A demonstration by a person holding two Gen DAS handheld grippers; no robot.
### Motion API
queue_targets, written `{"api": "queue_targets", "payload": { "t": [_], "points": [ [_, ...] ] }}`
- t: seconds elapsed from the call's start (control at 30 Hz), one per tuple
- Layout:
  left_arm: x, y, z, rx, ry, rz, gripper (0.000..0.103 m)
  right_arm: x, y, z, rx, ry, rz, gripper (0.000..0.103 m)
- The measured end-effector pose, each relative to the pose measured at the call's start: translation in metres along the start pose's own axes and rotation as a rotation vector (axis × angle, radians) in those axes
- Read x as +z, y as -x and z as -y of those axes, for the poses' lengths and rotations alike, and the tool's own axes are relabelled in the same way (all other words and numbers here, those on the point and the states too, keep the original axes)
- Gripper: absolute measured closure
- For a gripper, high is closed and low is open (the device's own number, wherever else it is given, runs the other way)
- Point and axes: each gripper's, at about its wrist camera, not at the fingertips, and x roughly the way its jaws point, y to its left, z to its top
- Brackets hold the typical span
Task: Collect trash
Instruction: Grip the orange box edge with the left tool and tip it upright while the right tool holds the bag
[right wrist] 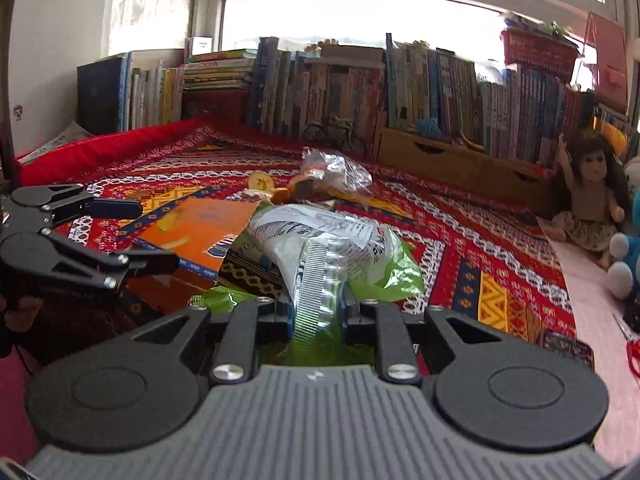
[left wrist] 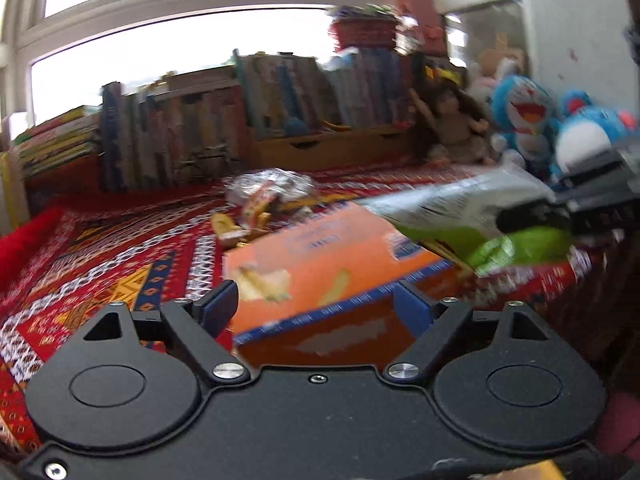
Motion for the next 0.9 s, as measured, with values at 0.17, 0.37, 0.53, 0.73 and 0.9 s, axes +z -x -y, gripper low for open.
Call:
{"api": "queue_targets", "payload": {
  "t": [0.17,0.37,0.53,0.73,0.9],
  "points": [
    [-0.013,0.002,0.018,0.066,-0.130,0.041,0.006,-0.004,-0.001,0.004,0.005,-0.009,-0.011,0.078],
    [-0.017,-0.006,-0.007,0.096,0.060,-0.018,0.002,-0.010,-0.006,0.000,0.005,0.016,-0.028,0.077],
    [-0.019,-0.011,-0.060,-0.060,0.480,-0.033,0.002,-0.015,-0.015,-0.007,-0.003,0.054,-0.045,0.077],
    [-0.019,-0.034,-0.098,-0.100,0.746,-0.082,0.008,-0.016,-0.024,-0.013,0.006,0.079,-0.055,0.077],
    [-0.024,-0.057,-0.096,-0.140,0.810,-0.153,0.055,-0.018,-0.030,-0.018,0.016,0.087,-0.061,0.077]
  ]
}}
